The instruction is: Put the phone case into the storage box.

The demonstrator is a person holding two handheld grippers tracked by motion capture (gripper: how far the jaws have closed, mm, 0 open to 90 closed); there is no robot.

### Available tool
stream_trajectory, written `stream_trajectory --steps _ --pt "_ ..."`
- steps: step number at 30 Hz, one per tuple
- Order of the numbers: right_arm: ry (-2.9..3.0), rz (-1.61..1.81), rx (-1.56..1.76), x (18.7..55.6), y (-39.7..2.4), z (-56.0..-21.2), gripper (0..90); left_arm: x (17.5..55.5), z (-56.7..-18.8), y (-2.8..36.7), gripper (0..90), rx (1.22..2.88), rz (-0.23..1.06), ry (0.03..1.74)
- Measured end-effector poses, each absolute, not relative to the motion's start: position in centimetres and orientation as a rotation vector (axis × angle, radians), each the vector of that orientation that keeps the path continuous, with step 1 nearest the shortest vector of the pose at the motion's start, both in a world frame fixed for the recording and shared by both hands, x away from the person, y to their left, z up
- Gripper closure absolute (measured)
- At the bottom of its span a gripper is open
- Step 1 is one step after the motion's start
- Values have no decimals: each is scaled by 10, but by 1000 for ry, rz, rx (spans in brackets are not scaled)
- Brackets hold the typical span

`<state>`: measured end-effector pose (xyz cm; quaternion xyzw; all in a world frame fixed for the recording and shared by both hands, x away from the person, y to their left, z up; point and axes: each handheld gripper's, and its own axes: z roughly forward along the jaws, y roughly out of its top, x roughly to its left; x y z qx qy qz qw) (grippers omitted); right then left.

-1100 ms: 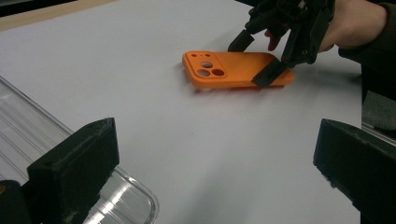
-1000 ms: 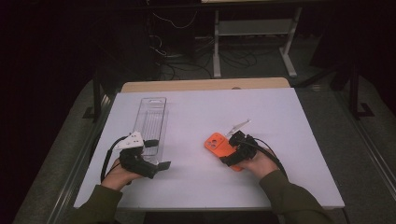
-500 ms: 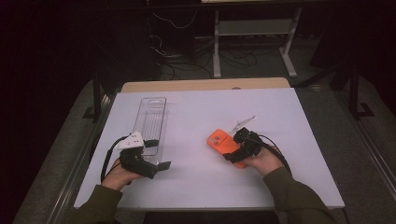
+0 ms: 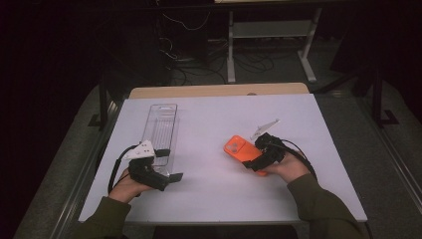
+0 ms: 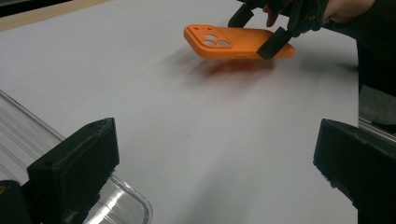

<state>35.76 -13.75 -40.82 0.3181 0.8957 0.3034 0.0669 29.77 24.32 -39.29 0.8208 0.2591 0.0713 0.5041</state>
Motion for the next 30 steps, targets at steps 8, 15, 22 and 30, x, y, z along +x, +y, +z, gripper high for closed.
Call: stream_trajectory --steps 8,15,22,30 --pt "2752 945 875 361 -140 -407 151 300 -389 235 0 2016 163 572" --pt "2799 922 718 365 -140 -407 151 304 -386 222 0 2042 147 529" --pt "2837 934 613 367 -139 -404 151 309 -380 207 0 2055 147 486" --pt "2863 967 533 369 -141 -401 151 314 -375 199 0 2051 134 471"
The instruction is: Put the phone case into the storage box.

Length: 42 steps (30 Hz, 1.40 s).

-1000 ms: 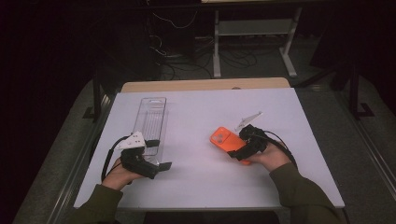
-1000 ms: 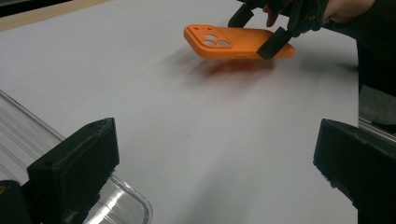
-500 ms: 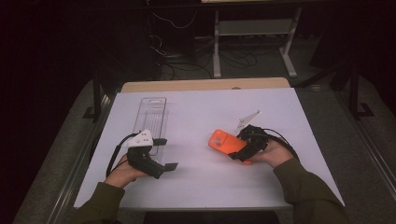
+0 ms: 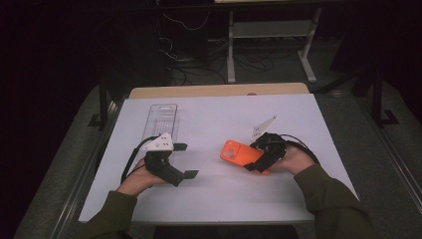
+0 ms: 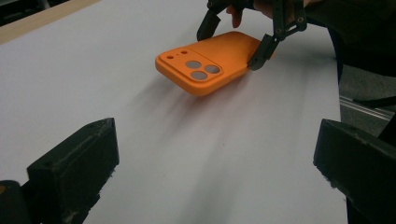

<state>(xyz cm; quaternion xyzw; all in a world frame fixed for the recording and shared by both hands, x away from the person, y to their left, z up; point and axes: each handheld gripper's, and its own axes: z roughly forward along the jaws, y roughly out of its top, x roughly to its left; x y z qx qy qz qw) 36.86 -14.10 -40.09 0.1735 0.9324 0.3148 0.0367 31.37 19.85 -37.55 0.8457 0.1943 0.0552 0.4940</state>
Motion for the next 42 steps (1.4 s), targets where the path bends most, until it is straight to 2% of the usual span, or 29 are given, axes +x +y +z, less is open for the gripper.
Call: stream_trajectory --steps 42 --pt "2965 960 234 359 -122 -397 150 335 -370 145 0 2199 55 247"
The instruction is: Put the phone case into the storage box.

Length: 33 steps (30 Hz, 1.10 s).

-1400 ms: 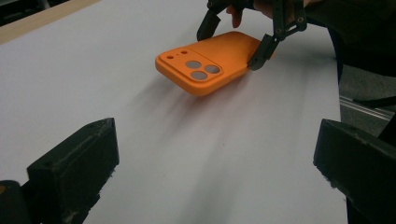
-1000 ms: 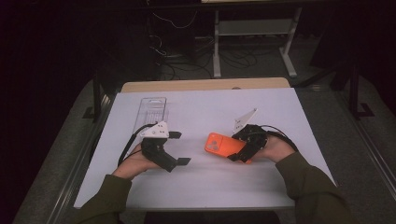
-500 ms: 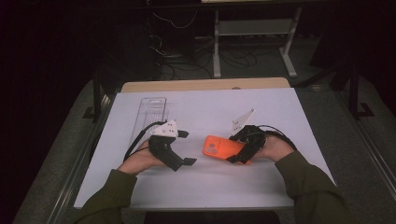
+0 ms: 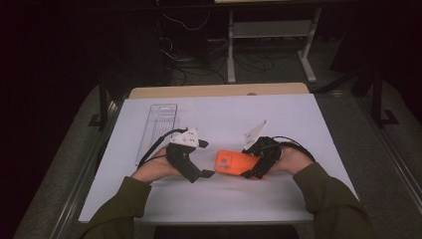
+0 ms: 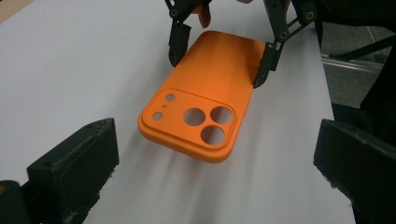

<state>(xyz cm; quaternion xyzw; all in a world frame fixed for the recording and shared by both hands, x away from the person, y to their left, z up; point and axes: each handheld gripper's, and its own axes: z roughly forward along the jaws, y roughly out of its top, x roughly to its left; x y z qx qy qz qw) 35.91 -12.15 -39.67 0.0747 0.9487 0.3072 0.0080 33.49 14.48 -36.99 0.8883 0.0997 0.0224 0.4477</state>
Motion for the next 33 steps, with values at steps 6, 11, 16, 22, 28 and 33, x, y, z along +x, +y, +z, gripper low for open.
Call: stream_trajectory --steps 6,11,16,22,28,33 --pt "2969 961 222 356 -121 -395 151 337 -369 134 0 2222 53 209" --pt "2978 972 194 355 -119 -395 150 338 -370 126 0 2244 44 175" --pt "2985 966 171 354 -117 -395 150 341 -371 120 0 2263 26 148" --pt "2985 951 131 352 -113 -395 151 343 -373 112 0 2280 8 110" --pt "2993 962 110 349 -109 -394 150 346 -377 105 0 2318 0 90" --pt "2989 944 86 348 -107 -394 150 346 -382 100 0 2345 -8 67"
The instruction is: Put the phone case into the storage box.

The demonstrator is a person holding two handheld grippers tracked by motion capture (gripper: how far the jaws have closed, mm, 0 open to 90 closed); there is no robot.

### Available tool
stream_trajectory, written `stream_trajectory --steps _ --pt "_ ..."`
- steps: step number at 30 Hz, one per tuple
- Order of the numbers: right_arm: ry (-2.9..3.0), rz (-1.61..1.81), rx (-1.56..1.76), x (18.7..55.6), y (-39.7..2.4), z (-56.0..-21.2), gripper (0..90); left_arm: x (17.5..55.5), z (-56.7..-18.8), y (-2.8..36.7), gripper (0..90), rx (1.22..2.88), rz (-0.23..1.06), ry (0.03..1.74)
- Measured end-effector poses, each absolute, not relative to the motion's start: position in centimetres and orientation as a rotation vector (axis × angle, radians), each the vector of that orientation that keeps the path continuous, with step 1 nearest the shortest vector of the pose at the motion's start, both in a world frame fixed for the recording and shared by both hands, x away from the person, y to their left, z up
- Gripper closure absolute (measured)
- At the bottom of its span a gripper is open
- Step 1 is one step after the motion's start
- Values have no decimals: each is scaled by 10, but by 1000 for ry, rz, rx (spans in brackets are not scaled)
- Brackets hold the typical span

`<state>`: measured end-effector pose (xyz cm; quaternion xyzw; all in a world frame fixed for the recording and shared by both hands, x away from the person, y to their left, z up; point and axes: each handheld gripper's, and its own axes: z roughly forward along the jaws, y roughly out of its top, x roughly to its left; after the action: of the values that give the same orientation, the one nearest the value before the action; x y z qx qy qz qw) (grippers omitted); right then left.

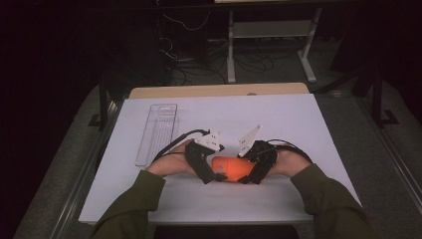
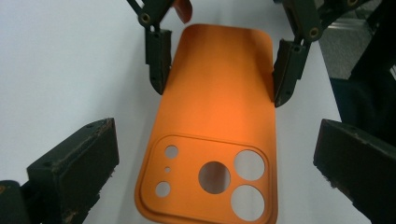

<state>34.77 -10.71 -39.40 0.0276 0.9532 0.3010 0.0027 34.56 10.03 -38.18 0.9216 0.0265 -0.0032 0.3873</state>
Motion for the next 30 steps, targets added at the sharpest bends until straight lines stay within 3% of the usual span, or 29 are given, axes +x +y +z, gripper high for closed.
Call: stream_trajectory --steps 30 --pt "2982 954 23 342 -99 -387 150 338 -400 88 0 2432 -45 59"
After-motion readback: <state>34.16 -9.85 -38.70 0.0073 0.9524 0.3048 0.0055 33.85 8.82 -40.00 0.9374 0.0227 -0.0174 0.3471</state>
